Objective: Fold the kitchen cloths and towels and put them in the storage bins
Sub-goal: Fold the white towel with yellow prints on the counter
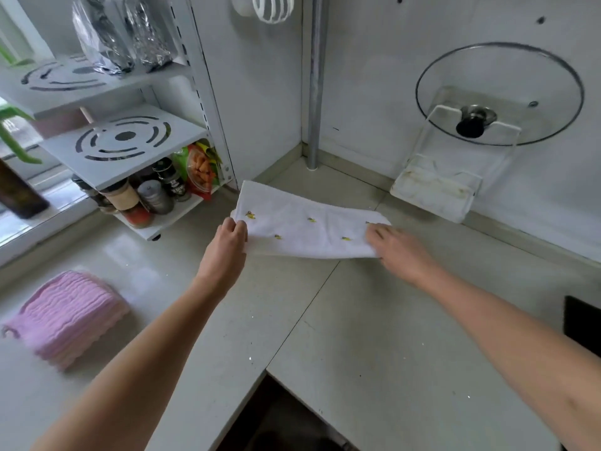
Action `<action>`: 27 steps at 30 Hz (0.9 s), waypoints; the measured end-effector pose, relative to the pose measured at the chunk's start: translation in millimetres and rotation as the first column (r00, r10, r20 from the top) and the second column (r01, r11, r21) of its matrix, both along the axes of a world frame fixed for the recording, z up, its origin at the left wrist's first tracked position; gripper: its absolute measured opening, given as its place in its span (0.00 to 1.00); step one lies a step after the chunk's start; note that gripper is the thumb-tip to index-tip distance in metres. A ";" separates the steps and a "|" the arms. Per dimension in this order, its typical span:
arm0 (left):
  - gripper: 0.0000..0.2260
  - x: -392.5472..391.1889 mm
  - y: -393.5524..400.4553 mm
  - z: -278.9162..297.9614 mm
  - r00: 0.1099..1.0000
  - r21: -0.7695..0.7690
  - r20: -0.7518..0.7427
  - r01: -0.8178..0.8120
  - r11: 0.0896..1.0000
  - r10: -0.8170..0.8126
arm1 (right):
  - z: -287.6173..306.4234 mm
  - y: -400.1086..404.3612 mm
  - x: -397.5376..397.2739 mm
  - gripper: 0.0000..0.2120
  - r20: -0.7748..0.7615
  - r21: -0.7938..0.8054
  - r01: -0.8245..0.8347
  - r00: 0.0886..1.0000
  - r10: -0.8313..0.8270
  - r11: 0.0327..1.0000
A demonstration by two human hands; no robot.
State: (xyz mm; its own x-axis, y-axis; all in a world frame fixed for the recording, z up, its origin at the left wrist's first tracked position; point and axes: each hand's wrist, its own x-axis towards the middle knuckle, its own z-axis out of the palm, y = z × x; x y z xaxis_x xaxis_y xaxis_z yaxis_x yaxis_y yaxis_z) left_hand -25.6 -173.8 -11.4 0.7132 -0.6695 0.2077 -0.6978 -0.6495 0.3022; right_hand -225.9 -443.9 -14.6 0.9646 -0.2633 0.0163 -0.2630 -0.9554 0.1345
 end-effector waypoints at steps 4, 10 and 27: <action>0.11 -27.9 27.2 -64.4 0.990 0.329 -0.131 0.096 0.939 -0.055 | -65.6 41.1 -37.2 0.27 -0.360 0.160 0.017 0.932 0.043 0.987; 0.09 -40.9 35.5 -54.0 0.979 0.770 -0.201 0.170 0.615 -0.019 | -71.6 54.0 -39.5 0.18 -0.295 0.161 0.072 0.955 -0.022 0.984; 0.20 -29.8 33.0 -84.9 0.737 0.163 -0.538 -0.386 0.908 0.410 | -77.2 117.7 143.2 0.20 -0.039 0.472 -0.031 0.998 0.056 0.881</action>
